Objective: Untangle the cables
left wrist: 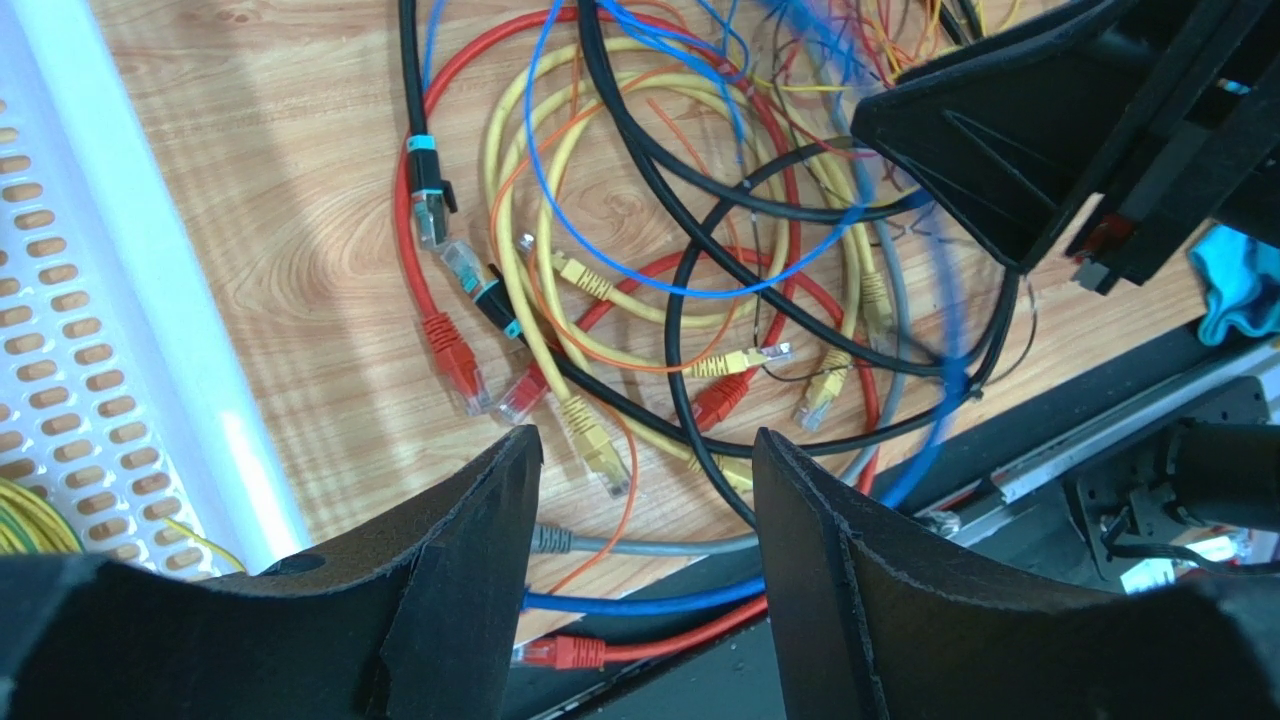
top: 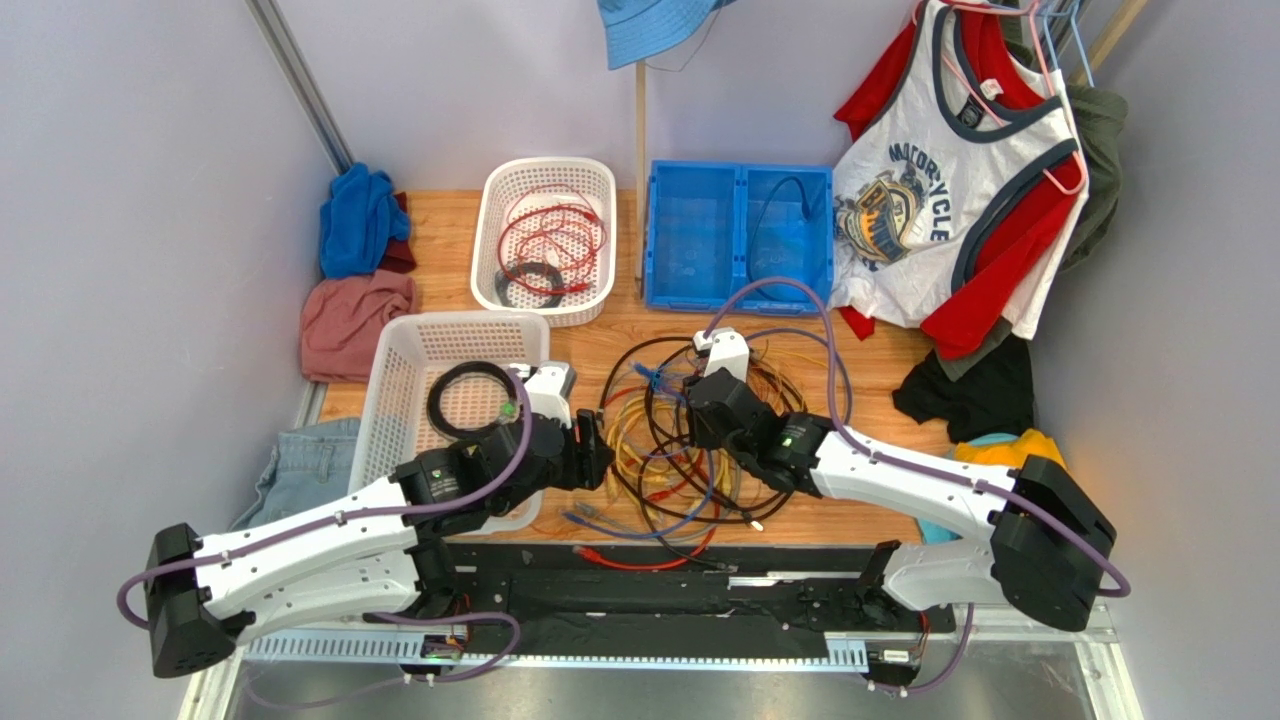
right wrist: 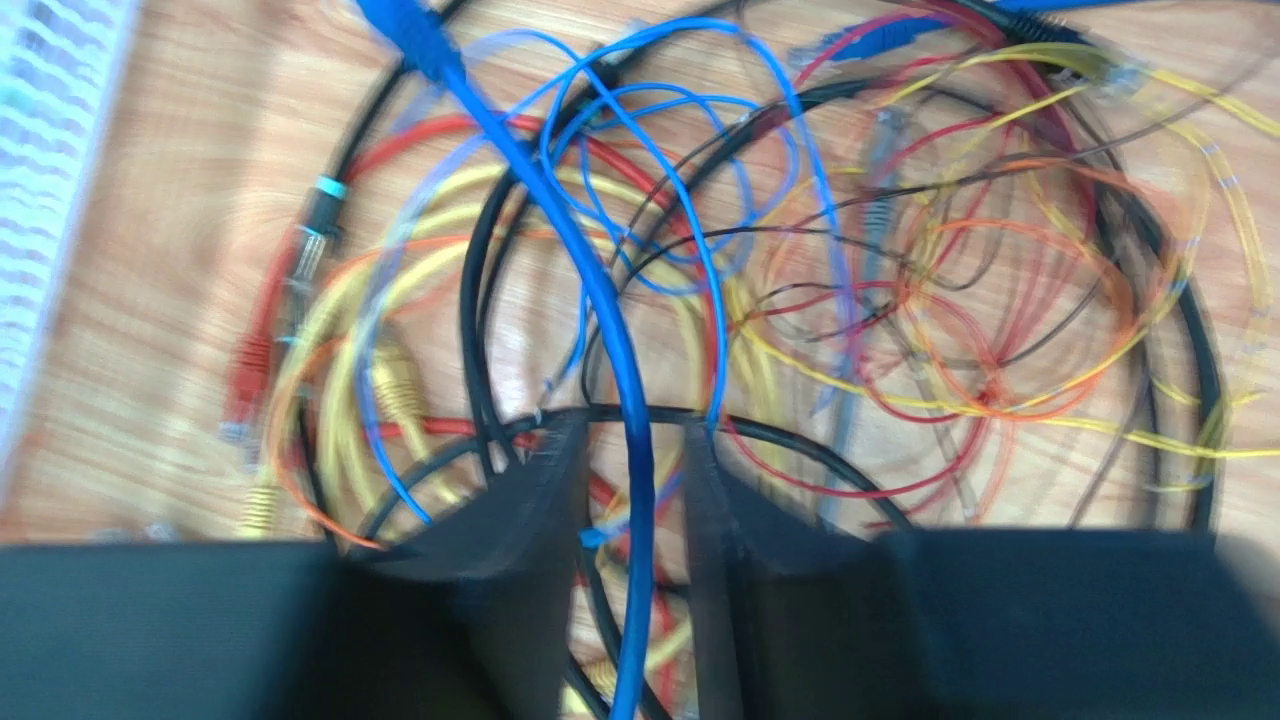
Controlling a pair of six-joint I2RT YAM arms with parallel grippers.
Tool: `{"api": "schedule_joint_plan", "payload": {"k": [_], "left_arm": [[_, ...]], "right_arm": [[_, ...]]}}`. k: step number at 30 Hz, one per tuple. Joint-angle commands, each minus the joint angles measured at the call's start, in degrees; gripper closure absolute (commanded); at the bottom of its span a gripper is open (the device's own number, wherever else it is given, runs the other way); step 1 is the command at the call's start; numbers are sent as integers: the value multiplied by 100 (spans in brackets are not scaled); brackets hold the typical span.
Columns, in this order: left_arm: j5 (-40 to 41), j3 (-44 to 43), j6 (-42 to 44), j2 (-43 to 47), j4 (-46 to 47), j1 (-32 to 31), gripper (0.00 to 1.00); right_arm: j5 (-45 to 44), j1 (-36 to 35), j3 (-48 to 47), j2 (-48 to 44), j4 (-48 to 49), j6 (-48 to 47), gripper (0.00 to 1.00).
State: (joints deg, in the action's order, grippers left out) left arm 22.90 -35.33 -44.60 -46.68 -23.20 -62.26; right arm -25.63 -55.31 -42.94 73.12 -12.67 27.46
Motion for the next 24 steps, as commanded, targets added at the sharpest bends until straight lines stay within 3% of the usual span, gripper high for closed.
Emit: {"api": "schedule_joint_plan", "payload": {"k": [1, 5, 9, 15, 24], "left_arm": [[40, -290, 127, -245, 263, -5, 37], [-22, -325, 206, -561, 544, -5, 37], [-92, -395, 259, -992, 869, -5, 37], [338, -746, -329, -1932, 791, 108, 40], [-698, -976, -1419, -2952, 1502, 469, 47]], "right_arm": [[-452, 2, -268, -210, -411, -101, 52], [-505, 3, -311, -754, -588, -153, 46], [-207, -6, -356, -1141, -702, -206, 48], [67, -24, -84, -1625, -658, -127, 50], [-39, -15, 189, -2144, -737, -206, 50]]}}
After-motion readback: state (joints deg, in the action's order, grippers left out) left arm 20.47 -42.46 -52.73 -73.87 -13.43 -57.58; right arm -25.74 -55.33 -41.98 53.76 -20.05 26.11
